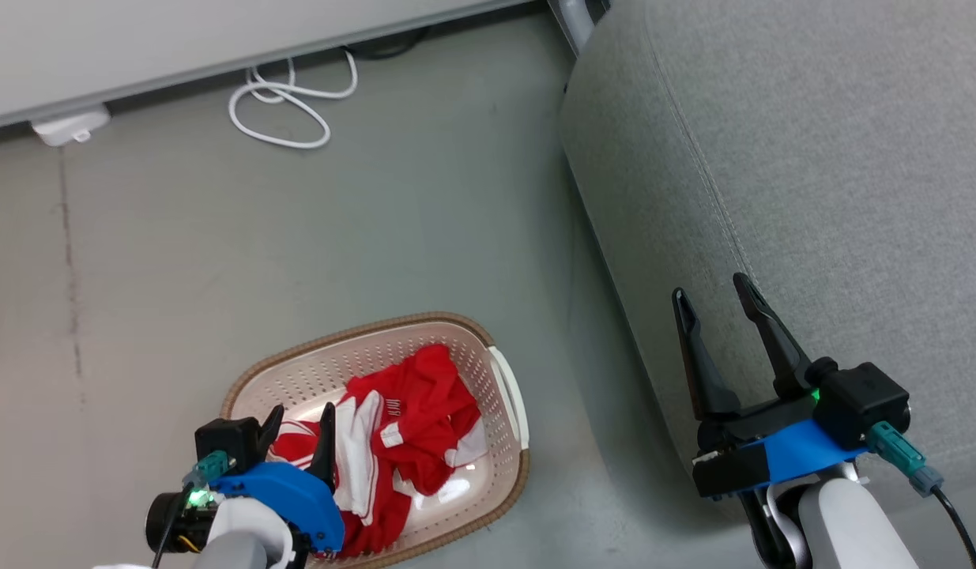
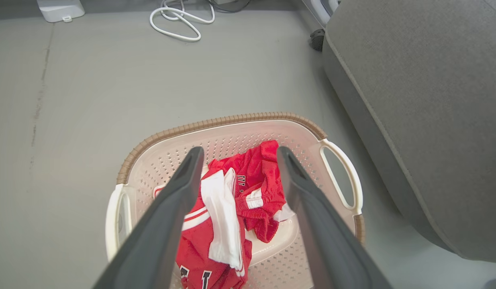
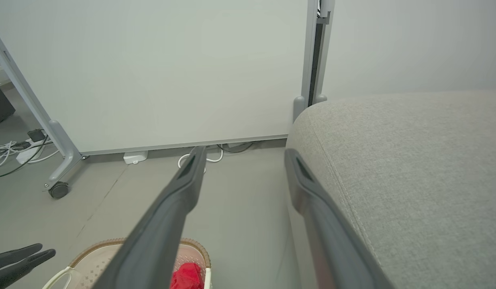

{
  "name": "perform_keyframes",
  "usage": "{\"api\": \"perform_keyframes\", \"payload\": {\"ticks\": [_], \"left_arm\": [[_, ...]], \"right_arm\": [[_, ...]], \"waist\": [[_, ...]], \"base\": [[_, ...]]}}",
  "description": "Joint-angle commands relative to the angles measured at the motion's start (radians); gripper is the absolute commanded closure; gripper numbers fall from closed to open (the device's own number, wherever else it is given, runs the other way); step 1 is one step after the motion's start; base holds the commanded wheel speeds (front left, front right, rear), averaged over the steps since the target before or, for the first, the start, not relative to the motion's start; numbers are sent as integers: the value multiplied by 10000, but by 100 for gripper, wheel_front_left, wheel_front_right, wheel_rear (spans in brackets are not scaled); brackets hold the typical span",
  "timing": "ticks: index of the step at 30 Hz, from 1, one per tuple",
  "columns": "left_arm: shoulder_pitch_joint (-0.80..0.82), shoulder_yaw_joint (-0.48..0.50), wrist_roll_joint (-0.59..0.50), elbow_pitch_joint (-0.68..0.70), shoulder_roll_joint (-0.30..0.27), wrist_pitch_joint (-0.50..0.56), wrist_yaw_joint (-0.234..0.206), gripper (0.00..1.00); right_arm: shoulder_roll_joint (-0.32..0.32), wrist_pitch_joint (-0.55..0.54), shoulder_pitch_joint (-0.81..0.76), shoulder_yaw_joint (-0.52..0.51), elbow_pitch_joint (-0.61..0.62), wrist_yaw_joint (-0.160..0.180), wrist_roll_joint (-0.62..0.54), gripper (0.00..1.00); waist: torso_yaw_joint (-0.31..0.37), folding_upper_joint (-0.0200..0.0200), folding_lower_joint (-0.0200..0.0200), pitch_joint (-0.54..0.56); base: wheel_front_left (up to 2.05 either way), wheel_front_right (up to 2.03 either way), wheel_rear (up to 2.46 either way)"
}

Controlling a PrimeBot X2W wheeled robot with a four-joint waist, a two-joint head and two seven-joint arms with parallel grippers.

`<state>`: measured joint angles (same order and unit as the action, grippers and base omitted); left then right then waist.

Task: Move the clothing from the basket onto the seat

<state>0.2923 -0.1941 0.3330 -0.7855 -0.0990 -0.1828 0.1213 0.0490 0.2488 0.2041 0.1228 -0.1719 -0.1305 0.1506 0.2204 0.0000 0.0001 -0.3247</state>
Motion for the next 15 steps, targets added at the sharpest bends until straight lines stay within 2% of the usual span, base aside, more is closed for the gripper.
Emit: {"api": "perform_keyframes", "payload": {"ticks": [1,11,15], "left_arm": [[444,-82,-8,-252,-135,91,48,0],[1544,-160,206,-2051,-588,1080,50,0],[1914,-166,229,-2522,-765,1310,-82,0]], "right_arm": [[23,93,271,74,-17,-5,97,0],[22,171,840,510,169,-5,717,0],[18,170,871,548,398,-5,956,0]], "waist": [[736,0,-1,-950],[1708,0,-1,-2491],[1917,0,-1,-3056]], "base": [[0,0,0],[0,0,0],[0,0,0]]}}
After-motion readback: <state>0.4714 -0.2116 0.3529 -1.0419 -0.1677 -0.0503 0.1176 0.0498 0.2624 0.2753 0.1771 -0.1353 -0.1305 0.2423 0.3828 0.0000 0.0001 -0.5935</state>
